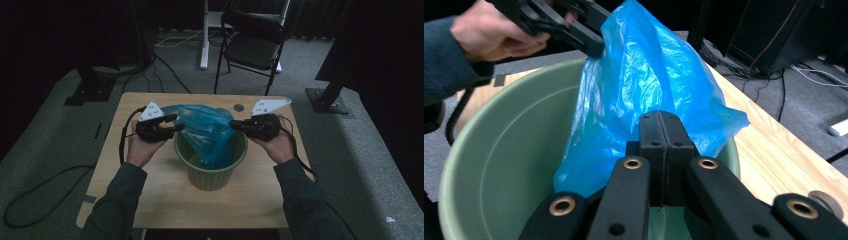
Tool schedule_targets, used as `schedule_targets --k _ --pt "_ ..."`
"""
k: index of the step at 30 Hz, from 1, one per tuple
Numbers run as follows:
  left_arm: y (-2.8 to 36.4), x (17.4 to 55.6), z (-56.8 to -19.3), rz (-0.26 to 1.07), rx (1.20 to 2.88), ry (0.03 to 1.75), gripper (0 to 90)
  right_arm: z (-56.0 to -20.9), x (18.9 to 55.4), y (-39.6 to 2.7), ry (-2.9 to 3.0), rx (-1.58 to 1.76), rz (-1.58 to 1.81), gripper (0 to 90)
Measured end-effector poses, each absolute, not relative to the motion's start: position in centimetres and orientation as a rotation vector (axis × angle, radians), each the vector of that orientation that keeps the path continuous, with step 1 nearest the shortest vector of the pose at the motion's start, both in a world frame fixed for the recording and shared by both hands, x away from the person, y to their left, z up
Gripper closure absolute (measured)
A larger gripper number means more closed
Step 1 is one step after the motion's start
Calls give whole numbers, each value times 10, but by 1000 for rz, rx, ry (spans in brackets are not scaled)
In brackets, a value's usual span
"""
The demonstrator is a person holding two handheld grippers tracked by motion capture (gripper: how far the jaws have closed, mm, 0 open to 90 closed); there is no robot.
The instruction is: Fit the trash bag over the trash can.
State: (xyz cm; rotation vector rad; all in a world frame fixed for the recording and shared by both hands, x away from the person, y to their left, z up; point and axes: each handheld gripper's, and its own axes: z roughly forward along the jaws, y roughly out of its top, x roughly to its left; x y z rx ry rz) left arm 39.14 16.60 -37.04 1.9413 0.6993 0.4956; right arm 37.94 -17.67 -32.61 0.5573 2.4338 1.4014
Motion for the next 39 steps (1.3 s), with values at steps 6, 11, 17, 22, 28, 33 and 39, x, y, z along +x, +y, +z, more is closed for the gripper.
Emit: schedule_targets --k 6,11,17,22,28,33,39 --pt "155 391 -366 542 1967 678 844 -328 378 -174 2469 534 1391 882" --pt "153 384 -363 573 1979 649 890 -323 379 -177 2455 528 1416 720" --pt "148 378 -361 589 1990 615 891 -309 377 -177 2435 498 1470 627" --pt "139 370 -361 589 2008 568 891 -304 378 -160 2441 478 1431 611" --pt "128 359 -360 589 2035 503 891 -299 382 -133 2418 437 1354 592" --pt "125 353 -360 579 2037 472 892 -298 390 -122 2433 441 1342 572" --pt "125 345 -364 558 2040 451 876 -312 391 -121 2529 448 1276 855"
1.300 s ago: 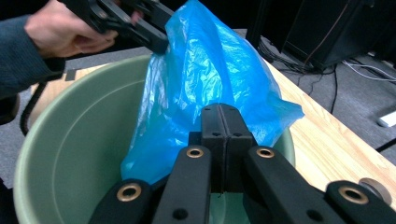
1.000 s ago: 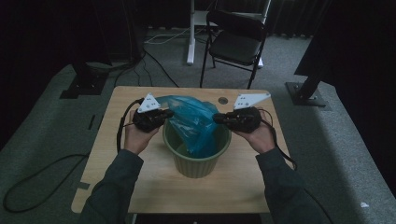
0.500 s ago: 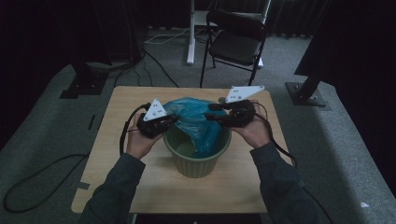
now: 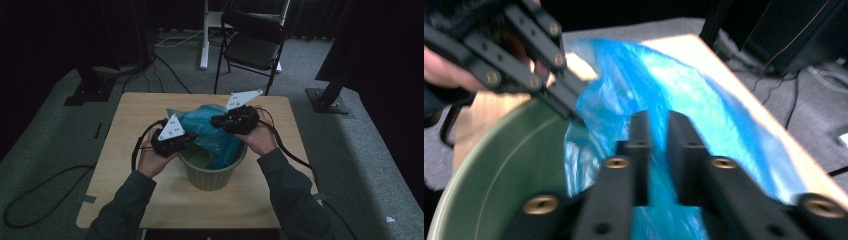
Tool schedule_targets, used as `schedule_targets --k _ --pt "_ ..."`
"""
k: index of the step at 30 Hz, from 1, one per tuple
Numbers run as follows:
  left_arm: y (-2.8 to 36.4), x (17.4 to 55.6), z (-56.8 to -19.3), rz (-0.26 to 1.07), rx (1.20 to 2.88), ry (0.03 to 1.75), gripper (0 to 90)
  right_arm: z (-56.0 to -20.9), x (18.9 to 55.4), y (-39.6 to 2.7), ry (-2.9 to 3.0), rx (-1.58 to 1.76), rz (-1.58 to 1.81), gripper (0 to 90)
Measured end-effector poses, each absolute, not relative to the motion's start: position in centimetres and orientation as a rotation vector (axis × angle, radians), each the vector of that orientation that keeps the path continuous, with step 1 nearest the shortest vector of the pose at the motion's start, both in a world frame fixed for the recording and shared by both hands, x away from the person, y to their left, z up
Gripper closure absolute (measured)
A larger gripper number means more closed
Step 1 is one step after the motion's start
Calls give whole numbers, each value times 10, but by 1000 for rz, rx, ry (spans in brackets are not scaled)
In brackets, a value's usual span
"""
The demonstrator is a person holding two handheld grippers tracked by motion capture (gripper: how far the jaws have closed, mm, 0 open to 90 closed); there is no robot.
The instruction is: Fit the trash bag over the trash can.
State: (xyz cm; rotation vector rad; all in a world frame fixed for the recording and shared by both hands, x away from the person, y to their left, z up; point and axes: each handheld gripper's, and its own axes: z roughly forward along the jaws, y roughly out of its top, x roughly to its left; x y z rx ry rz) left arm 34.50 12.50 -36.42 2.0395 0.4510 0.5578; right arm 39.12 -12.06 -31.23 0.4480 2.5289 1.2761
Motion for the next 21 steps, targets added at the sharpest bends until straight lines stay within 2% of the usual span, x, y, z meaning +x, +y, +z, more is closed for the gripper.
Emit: schedule_targets --k 2,12,21 --pt "127 342 -365 558 2042 452 845 -318 388 -125 2536 446 1271 896" --pt "156 329 -354 574 1968 483 739 -341 375 -147 2552 490 1233 898" --pt "172 332 -336 605 1867 537 688 -354 368 -152 2585 474 1202 898"
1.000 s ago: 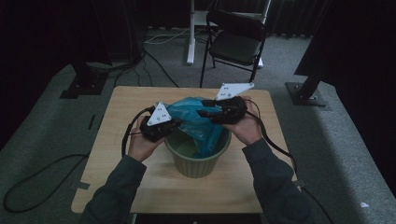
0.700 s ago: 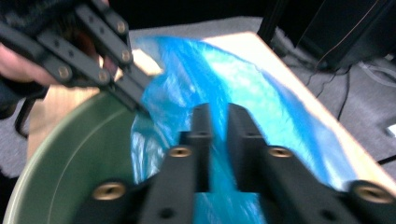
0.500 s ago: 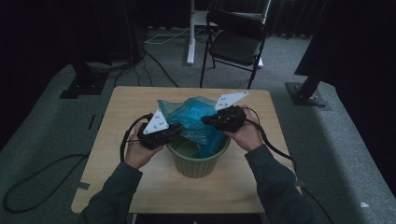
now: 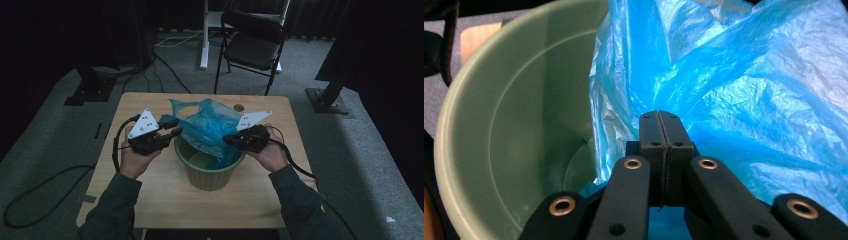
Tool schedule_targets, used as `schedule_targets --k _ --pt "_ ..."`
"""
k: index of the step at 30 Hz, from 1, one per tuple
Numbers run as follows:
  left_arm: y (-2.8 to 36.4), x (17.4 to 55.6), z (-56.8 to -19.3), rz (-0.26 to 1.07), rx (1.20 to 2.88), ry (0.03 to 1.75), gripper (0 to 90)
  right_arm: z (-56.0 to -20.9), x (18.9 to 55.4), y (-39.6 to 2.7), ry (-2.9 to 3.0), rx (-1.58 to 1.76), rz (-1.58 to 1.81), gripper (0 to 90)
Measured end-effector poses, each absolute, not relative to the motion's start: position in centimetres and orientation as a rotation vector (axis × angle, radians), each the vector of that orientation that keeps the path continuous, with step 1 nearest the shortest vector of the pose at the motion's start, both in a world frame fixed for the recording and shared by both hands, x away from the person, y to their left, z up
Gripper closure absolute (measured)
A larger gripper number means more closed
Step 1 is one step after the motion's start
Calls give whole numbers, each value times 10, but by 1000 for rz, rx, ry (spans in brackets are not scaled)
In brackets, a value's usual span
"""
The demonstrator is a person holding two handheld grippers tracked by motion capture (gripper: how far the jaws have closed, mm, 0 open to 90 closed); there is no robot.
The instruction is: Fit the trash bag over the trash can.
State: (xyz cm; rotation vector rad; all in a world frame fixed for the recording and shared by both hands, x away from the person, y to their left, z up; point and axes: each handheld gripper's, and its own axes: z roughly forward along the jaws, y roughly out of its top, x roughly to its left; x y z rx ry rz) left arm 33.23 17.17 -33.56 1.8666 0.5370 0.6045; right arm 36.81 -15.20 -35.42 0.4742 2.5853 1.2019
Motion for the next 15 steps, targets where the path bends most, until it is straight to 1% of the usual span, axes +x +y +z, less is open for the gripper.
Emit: schedule_targets --k 5,8,15 --pt "171 331 -326 628 1825 534 658 -355 367 -149 2583 467 1185 898" --pt "174 330 -320 647 1817 533 656 -354 367 -148 2576 465 1187 898" --pt "193 333 -316 675 1813 597 655 -354 370 -152 2575 489 1199 898"
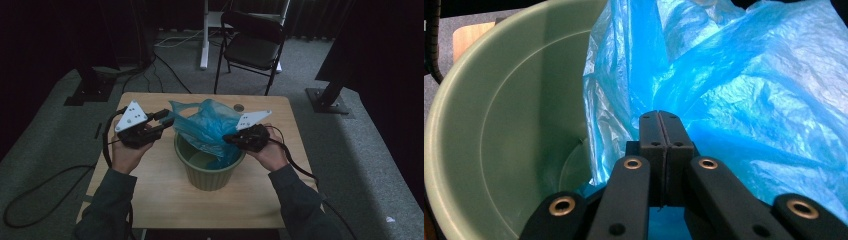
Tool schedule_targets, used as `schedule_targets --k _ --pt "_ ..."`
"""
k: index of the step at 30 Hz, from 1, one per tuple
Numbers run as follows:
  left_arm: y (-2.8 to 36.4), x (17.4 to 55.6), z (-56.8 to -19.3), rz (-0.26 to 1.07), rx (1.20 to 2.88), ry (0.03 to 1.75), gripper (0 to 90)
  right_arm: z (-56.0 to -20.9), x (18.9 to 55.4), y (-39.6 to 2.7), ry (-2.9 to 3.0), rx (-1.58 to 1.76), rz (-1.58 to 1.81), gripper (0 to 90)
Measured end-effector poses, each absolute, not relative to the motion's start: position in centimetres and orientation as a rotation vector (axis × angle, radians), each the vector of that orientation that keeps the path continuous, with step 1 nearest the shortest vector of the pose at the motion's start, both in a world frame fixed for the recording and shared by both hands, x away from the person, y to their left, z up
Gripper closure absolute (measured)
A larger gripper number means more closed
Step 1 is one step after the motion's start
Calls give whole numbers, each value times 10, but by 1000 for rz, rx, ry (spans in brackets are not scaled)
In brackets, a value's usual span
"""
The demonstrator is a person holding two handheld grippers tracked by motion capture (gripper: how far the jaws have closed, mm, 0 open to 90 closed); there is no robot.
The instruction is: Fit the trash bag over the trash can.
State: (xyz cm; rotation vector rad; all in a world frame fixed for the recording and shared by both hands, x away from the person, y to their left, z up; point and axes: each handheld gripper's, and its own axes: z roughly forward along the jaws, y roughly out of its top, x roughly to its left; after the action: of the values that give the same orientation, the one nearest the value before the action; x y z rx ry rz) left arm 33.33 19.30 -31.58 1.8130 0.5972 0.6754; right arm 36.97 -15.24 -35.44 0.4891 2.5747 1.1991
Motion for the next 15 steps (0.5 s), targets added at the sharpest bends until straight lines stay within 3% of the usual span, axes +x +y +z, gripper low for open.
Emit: schedule_targets --k 15 --pt "219 336 -308 721 1752 692 650 -355 367 -160 2580 473 1205 897"
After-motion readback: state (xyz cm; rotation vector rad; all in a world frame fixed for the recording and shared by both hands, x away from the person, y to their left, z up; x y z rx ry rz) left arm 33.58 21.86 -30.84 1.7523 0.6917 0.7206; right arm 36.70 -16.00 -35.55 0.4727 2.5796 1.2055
